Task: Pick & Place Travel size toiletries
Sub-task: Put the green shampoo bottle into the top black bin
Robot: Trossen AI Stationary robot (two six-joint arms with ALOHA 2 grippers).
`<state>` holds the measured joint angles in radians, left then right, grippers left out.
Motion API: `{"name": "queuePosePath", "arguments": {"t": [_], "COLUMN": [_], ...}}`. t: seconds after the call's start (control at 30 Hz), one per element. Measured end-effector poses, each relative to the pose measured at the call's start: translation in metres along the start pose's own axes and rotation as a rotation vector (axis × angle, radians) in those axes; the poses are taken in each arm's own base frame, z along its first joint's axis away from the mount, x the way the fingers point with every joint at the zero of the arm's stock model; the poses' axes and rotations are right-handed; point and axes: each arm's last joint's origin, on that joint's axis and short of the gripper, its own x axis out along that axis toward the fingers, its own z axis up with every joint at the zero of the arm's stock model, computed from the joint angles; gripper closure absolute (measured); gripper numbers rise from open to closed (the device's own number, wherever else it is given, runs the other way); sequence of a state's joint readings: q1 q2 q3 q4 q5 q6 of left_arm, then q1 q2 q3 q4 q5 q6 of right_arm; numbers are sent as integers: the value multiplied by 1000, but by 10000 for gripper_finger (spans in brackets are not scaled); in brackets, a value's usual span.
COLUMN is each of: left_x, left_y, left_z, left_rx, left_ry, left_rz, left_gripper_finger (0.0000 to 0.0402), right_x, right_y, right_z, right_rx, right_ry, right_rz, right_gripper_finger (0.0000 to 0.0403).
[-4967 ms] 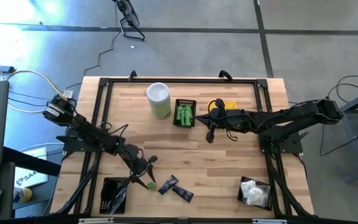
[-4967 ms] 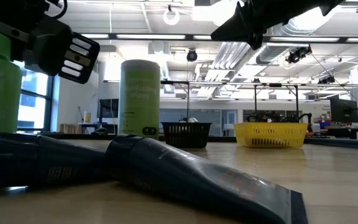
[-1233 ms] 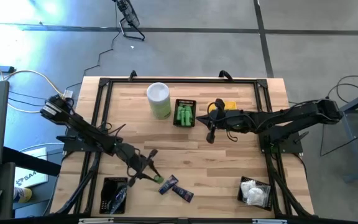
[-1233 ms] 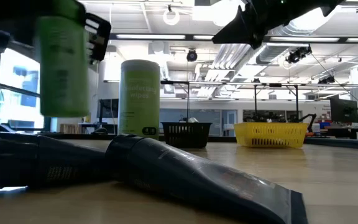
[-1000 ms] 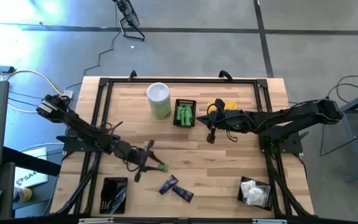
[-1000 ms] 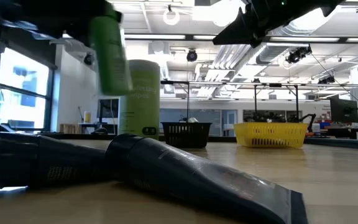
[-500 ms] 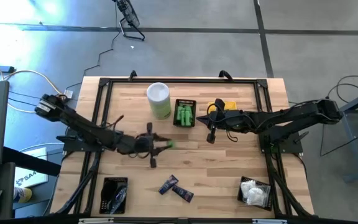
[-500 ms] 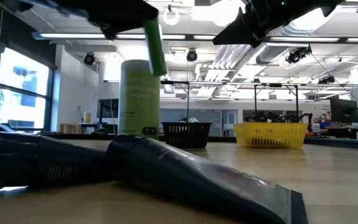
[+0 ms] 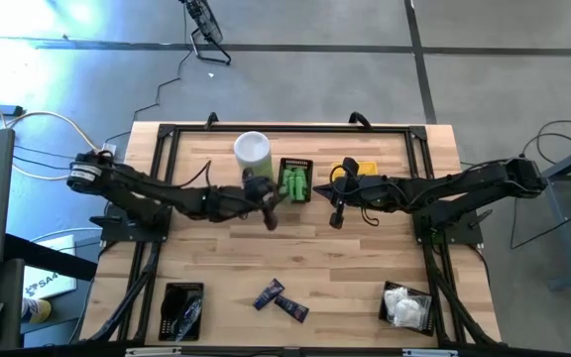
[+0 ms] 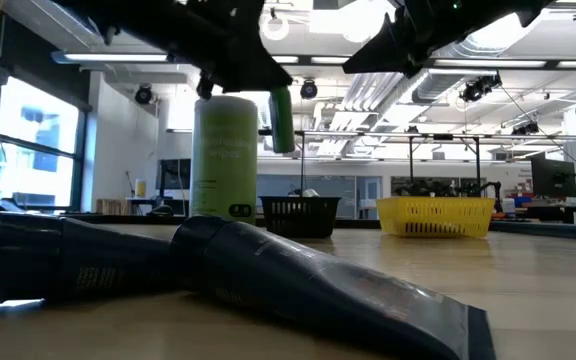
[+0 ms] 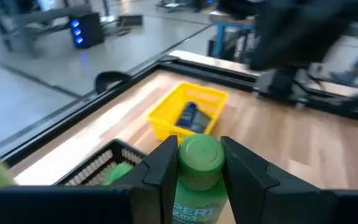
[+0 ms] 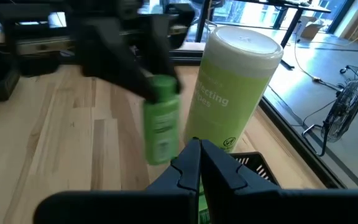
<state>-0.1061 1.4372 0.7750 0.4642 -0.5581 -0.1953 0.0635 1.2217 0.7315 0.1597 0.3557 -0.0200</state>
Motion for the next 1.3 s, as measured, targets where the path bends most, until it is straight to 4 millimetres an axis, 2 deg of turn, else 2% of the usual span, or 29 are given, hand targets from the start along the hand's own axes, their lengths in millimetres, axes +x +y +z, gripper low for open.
{"name": "queuePosePath", "arguments": {"t": [0.23, 0.43, 0.8, 1.03, 1.17, 1.3], "left_x": [19, 30, 32, 37, 39, 39], "left_y": [23, 33, 32, 23, 23, 23], "left_z": [-6, -15, -18, -36, -38, -37], "left_rx": [-92, -156, -160, -178, -192, -188], "left_ry": [24, 55, 60, 79, 60, 50], "left_rz": [86, 110, 111, 162, 187, 184], "left_gripper_finger": [297, 297, 297, 297, 298, 298], "right_x": [0, 0, 0, 0, 1, 11], "right_y": [0, 0, 0, 0, 2, 9], "right_z": [-1, -2, -2, -3, -5, -10], "right_rx": [-3, -7, -8, -6, 7, 32], "right_ry": [8, 20, 21, 26, 50, 60], "right_rz": [0, 0, 0, 1, 112, 217], "right_gripper_finger": [398, 398, 398, 398, 398, 399]}}
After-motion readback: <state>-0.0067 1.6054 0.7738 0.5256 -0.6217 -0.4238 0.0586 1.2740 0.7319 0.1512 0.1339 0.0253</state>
